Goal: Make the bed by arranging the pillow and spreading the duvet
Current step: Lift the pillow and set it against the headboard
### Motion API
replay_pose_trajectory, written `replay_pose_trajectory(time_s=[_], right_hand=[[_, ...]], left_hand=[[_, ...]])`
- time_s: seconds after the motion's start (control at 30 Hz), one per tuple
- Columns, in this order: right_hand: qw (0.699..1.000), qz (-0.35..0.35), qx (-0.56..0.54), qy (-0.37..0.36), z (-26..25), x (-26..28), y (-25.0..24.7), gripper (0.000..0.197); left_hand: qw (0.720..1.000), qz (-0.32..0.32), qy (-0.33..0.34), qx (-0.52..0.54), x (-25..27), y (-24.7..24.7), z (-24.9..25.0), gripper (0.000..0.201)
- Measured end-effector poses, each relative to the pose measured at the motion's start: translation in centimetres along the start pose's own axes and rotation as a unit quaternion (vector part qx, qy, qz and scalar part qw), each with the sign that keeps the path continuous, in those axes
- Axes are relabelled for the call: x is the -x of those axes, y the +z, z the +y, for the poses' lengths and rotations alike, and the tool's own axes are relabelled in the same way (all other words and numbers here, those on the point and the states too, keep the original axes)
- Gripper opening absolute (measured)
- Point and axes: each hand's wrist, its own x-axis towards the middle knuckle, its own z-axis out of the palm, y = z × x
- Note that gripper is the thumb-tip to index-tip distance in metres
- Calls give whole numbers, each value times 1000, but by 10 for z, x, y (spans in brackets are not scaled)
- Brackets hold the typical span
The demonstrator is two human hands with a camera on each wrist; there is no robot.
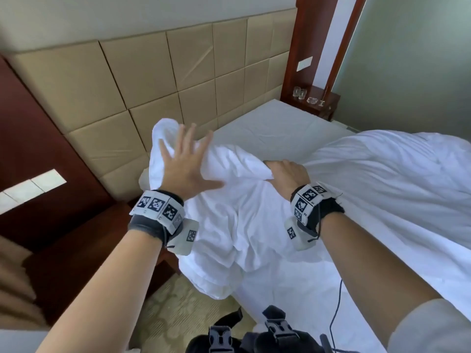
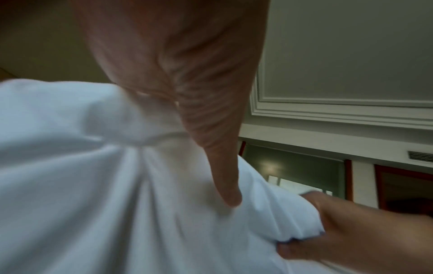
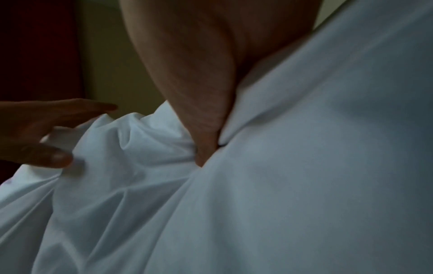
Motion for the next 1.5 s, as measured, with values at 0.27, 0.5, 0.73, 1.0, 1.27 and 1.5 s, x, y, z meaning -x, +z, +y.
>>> replay_pose_trajectory(time_s=[0.27,0.5,0.73,1.0,1.27,1.5], right_hand=[[996,34,58,-54,-19,-67,-8,9],[999,22,-6,-34,-15,-139,29,44],[984,-174,-22,20,37,-192,40,102],[959,-238,106,111,123,-215,63,59],[970,-105,141,166,111,-289,62,25],[977,-60,171,116,23,-449,59,33]], left_hand=[[992,-102,71,14,-61,39,16,65],[994,-104,23,-31,-127,51,-27,18],[990,-120,-68,-17,-203,64,-61,22],[988,-150,-42,-14,-263,112,-66,25],[983,-170,-39,53,-320,141,-110,24],[979,-134,-106,109,-363,130,-233,33]])
